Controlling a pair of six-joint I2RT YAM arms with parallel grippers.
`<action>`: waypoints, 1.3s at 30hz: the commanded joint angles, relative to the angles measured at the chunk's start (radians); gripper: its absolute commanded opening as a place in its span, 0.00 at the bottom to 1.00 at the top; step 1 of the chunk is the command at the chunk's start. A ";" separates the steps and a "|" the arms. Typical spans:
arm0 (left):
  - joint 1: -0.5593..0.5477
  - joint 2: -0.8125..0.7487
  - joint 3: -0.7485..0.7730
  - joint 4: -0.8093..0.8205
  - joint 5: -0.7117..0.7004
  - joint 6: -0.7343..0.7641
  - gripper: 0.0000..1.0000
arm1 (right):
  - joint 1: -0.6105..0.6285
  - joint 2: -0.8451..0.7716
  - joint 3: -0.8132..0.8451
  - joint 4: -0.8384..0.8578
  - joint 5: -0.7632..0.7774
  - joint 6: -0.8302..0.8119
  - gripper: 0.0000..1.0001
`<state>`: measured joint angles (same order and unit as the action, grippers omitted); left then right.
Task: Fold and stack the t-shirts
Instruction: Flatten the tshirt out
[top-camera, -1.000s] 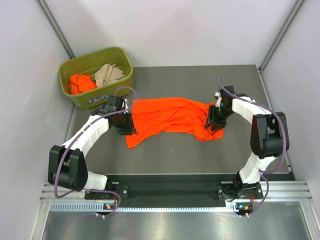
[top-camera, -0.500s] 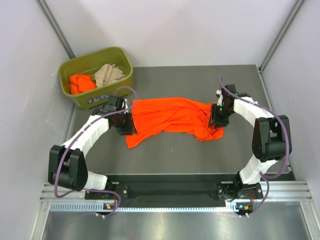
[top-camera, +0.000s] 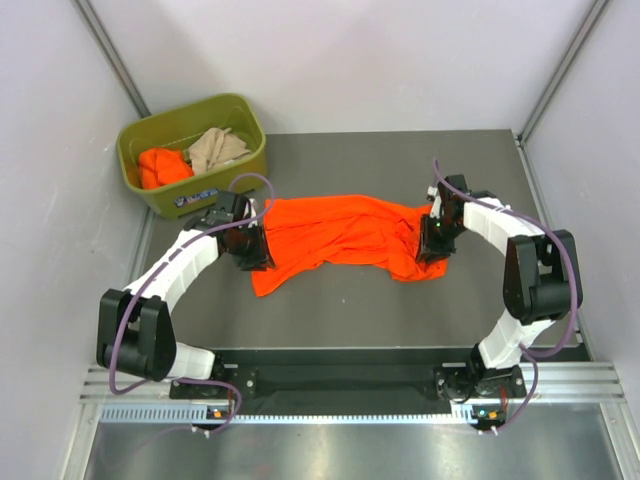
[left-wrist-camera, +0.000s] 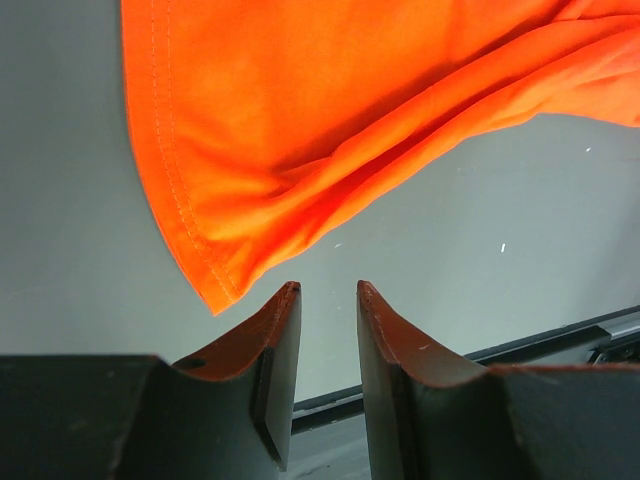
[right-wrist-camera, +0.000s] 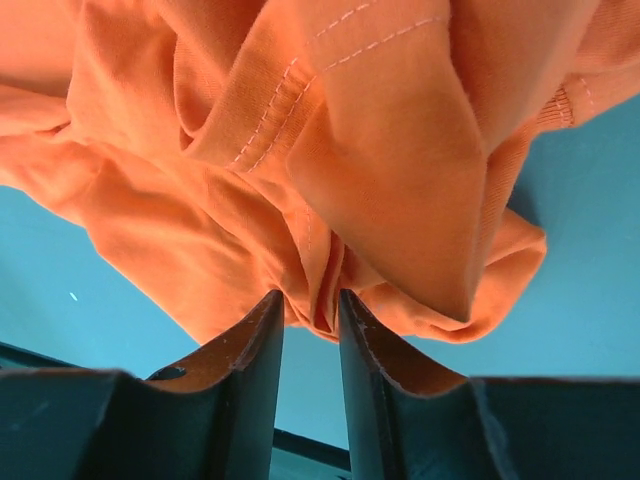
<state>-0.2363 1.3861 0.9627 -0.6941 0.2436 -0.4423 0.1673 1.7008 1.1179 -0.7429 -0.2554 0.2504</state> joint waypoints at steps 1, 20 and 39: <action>0.005 -0.002 0.007 0.028 0.013 0.002 0.34 | 0.014 -0.023 -0.006 0.027 0.004 -0.007 0.28; 0.005 -0.015 0.002 0.019 0.003 -0.004 0.34 | 0.015 -0.053 -0.027 0.037 0.064 -0.013 0.08; 0.038 -0.070 -0.064 -0.036 -0.153 -0.151 0.36 | 0.015 -0.079 0.062 -0.018 0.036 -0.030 0.00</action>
<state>-0.2283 1.3350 0.9184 -0.7033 0.1844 -0.5148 0.1684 1.6958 1.1030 -0.7448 -0.2077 0.2276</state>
